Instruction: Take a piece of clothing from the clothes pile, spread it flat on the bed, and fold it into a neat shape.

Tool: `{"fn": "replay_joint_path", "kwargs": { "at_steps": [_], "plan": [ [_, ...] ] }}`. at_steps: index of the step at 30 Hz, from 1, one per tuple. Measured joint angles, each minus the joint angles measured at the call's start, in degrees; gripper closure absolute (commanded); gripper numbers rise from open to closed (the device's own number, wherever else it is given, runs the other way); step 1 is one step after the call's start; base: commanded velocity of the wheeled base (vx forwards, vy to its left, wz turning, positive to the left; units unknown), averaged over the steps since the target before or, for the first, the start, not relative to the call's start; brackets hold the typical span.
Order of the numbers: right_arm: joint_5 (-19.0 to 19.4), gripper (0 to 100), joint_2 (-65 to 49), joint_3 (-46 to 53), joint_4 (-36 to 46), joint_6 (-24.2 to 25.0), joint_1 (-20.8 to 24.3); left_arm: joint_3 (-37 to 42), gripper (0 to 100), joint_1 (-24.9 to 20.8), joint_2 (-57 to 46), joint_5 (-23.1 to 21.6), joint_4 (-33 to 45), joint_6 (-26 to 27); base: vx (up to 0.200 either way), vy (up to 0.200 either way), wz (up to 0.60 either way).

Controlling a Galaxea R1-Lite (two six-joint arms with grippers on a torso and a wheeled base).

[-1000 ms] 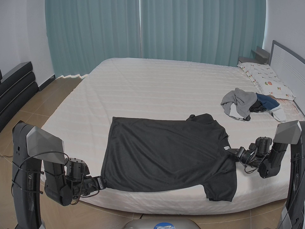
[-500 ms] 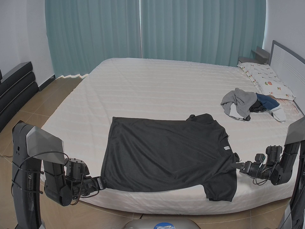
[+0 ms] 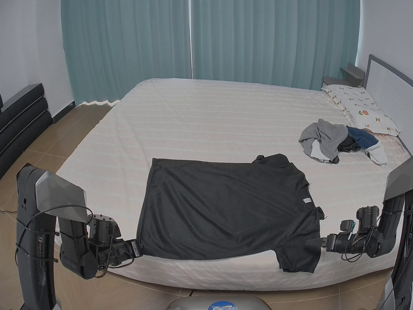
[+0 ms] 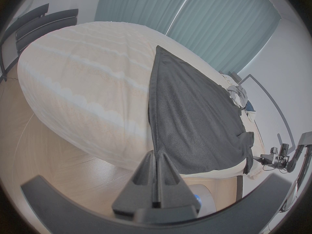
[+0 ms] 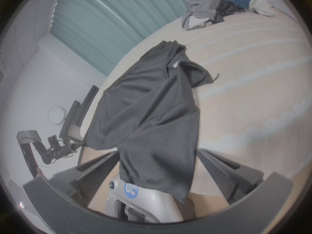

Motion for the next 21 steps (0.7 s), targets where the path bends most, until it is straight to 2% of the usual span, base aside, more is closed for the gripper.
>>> {"fn": "replay_joint_path", "kwargs": {
  "at_steps": [8,13,21],
  "plan": [
    [-0.9,0,0.3,0.1,0.1,-0.5,0.4,-0.1,100,0.0,0.0,0.0,0.0,0.0,0.000,0.000,0.00],
    [-3.1,0,0.8,0.1,0.0,-1.5,0.9,-0.1,100,0.0,0.0,0.0,0.0,0.0,0.000,0.000,0.00],
    [-3.3,0,1.2,-0.3,0.0,-1.6,1.3,0.1,100,0.0,0.2,0.0,-1.6,0.0,0.000,0.000,0.00]
  ]
}}
